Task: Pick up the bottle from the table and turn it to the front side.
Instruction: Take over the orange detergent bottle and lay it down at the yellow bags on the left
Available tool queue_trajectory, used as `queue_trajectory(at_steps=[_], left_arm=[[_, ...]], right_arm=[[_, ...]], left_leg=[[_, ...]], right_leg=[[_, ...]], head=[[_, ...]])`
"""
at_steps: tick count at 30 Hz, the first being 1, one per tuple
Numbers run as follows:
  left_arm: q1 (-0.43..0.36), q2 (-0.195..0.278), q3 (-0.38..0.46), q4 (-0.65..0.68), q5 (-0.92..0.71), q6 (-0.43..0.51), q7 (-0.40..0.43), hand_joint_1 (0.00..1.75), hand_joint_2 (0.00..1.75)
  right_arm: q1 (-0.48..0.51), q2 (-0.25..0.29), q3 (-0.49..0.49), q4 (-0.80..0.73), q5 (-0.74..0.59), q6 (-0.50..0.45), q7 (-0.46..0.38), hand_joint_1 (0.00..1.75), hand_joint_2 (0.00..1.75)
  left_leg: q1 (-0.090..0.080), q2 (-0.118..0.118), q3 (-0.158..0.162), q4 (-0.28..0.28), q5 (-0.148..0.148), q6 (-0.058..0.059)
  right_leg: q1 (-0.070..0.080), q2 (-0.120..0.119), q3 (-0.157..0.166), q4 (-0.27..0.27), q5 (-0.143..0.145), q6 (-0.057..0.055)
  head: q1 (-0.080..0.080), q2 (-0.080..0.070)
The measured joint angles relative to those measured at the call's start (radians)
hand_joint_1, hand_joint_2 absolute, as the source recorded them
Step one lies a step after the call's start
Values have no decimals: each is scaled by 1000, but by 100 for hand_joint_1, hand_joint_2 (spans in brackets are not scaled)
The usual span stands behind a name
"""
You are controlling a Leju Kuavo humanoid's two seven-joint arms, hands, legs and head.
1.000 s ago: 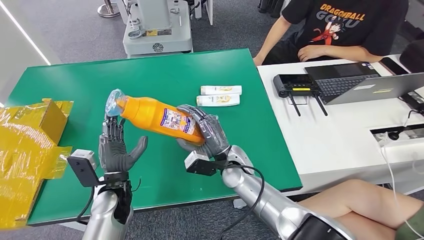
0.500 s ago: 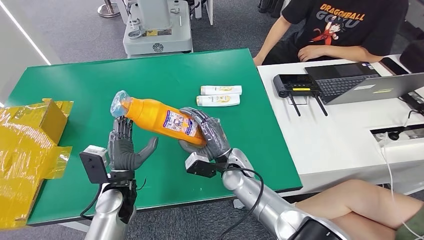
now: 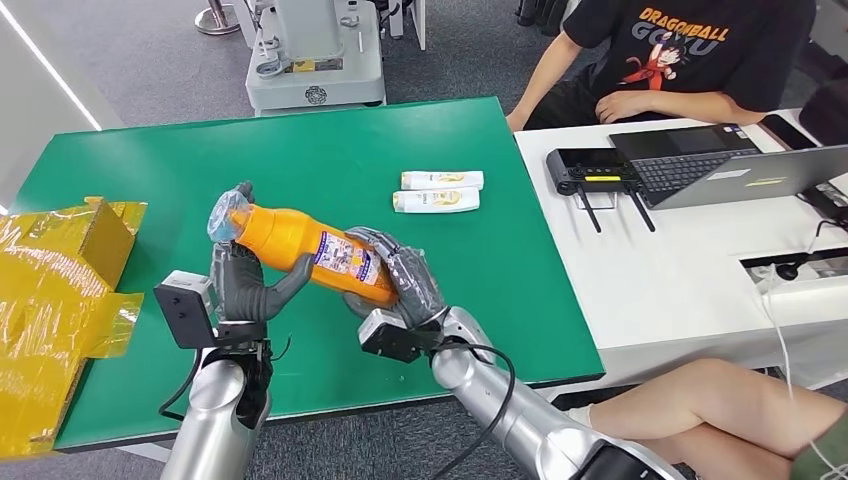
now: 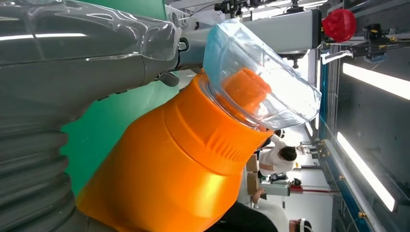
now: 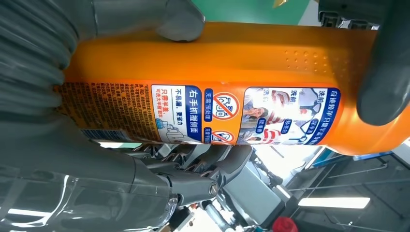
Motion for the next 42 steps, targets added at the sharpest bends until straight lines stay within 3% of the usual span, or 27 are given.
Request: queue_trajectory(at_steps=[8, 19, 20, 23, 24, 42], left_arm=[[-77, -15, 3, 84, 26, 1, -14, 0, 175], [-117, -24, 2, 154, 52, 9, -31, 0, 175], [-120, -24, 1, 158, 53, 9, -33, 12, 175], [-125, -24, 0, 167, 56, 9, -35, 143, 175], [-126, -25, -1, 170, 57, 9, -37, 175, 175], [-127, -26, -14, 199, 87, -10, -68, 175, 175]], right_arm=[[-15, 43, -14, 22, 0, 14, -2, 175, 175], [-24, 50, -34, 35, 1, 14, -1, 175, 175], [-24, 50, -35, 35, 1, 12, -1, 175, 175], [-23, 50, -38, 35, 2, 6, 0, 175, 175], [-23, 50, -39, 35, 2, 4, 0, 175, 175], [-1, 50, -62, 32, 37, -12, 0, 174, 175]], left_leg=[[0, 0, 0, 0, 0, 0], [0, 0, 0, 0, 0, 0], [0, 0, 0, 0, 0, 0], [0, 0, 0, 0, 0, 0], [0, 0, 0, 0, 0, 0], [0, 0, 0, 0, 0, 0]], right_leg=[[0, 0, 0, 0, 0, 0], [0, 0, 0, 0, 0, 0], [0, 0, 0, 0, 0, 0], [0, 0, 0, 0, 0, 0], [0, 0, 0, 0, 0, 0], [0, 0, -1, 0, 0, 0]], head=[[0, 0], [0, 0], [0, 0], [0, 0], [0, 0], [0, 0]])
